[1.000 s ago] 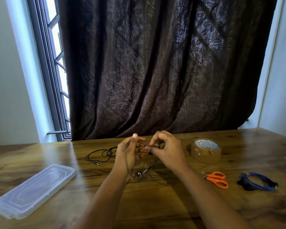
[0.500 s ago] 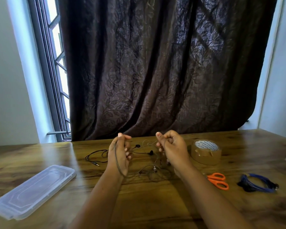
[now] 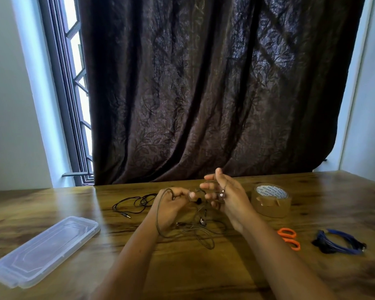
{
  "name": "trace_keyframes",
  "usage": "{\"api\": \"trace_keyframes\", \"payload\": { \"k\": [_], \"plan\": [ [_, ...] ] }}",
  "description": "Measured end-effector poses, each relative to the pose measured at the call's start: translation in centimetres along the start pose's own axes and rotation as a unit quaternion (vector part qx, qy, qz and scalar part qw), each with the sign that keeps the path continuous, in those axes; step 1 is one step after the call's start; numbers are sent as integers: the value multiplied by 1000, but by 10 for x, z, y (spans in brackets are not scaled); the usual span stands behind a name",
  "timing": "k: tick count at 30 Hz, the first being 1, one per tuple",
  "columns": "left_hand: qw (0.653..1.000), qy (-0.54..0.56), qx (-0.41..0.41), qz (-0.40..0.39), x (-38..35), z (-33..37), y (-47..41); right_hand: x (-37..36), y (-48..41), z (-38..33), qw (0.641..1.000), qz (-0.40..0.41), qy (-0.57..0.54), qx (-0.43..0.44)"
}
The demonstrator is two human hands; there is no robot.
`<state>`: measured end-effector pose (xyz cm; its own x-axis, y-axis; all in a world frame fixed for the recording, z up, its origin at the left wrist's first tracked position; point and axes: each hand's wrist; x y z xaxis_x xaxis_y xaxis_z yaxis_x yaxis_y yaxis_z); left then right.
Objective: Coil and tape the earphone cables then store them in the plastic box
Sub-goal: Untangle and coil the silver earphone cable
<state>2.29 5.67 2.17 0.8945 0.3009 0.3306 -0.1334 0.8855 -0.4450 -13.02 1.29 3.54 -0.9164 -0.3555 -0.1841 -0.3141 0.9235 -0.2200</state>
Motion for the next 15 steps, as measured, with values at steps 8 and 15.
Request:
{"api": "trace_keyframes", "payload": {
  "k": [8,15],
  "plan": [
    [996,-24,23,79,2,-15,-10,-1,-2,7,988,-13,149,-36],
    [997,2,28,74,1,-21,-13,-4,1,7,968,-48,222,107]
  ]
}}
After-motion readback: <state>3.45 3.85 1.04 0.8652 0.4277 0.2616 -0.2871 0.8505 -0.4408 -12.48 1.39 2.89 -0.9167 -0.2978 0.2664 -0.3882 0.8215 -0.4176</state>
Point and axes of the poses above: each hand's wrist, its own y-axis away from the middle knuckle, its own x-axis out of the back of the hand, z = x × y
